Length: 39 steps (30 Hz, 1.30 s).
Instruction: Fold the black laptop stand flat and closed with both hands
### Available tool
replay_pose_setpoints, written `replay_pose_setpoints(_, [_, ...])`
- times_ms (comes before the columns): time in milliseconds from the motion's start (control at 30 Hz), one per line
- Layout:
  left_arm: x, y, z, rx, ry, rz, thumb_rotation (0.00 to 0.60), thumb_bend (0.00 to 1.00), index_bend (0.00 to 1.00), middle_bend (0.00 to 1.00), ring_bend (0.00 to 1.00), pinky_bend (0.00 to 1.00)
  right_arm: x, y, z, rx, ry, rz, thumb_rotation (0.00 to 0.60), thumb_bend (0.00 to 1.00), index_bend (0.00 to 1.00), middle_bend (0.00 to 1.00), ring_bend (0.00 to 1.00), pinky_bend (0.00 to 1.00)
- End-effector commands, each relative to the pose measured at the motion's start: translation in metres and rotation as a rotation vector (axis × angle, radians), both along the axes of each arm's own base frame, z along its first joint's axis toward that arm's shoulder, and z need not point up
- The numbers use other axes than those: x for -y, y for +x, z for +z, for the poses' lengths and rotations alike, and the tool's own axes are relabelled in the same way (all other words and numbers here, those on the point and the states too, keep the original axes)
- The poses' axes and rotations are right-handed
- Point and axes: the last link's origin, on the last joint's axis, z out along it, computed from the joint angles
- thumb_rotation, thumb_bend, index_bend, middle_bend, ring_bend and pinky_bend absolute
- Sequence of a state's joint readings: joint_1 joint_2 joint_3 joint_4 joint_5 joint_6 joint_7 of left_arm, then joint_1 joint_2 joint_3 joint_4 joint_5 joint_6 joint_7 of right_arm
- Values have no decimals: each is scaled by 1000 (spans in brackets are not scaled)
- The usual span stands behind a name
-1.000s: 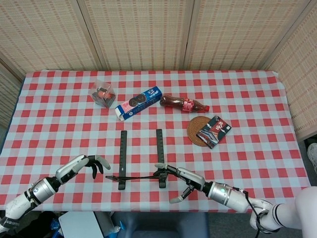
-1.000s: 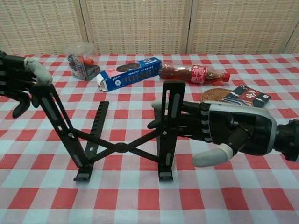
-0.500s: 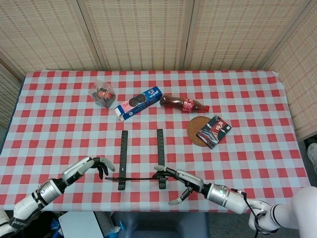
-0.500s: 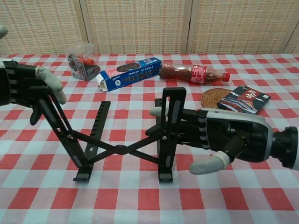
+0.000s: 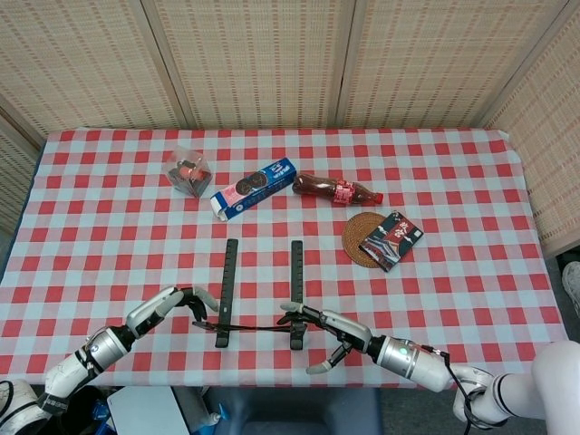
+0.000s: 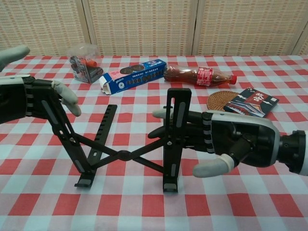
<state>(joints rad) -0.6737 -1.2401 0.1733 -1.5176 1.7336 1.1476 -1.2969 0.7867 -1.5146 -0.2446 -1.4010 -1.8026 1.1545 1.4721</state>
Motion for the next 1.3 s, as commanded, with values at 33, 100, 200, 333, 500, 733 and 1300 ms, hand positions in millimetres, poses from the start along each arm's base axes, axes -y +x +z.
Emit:
replay_pose_setpoints(33, [-2, -2, -4, 11, 7, 24, 0, 173, 342, 368, 410, 426, 1, 1, 1, 5, -6, 1, 600, 109, 36, 159, 27, 38])
replay_pose_setpoints(100, [-2, -4, -5, 25, 11, 39, 0, 173, 322, 366, 373, 426, 2, 3, 2, 10, -11, 2, 600, 111, 36, 159, 27, 38])
replay_pose_setpoints(200, [-3, -6, -4, 43, 23, 54, 0, 173, 270, 317, 305, 426, 5, 6, 5, 24, -22, 0, 600, 111, 36, 160, 27, 38])
replay_pose_setpoints(333, [-4, -12, 3, 35, 53, 54, 0, 173, 170, 237, 265, 424, 9, 13, 9, 39, -38, 15, 600, 111, 36, 159, 27, 38])
replay_pose_setpoints(500, [-6, -28, 13, -25, 80, 32, 0, 173, 134, 203, 248, 386, 17, 23, 20, 44, -70, 50, 600, 111, 36, 159, 27, 38])
replay_pose_setpoints(733, [-5, -48, 21, -208, 136, -78, 225, 173, 188, 176, 217, 344, 32, 31, 42, 8, -144, 81, 600, 111, 36, 159, 27, 38])
replay_pose_setpoints(1300, [7, -31, -26, -445, 291, -268, 525, 174, 373, 174, 212, 321, 52, 23, 74, -124, -244, 47, 600, 111, 36, 140, 27, 38])
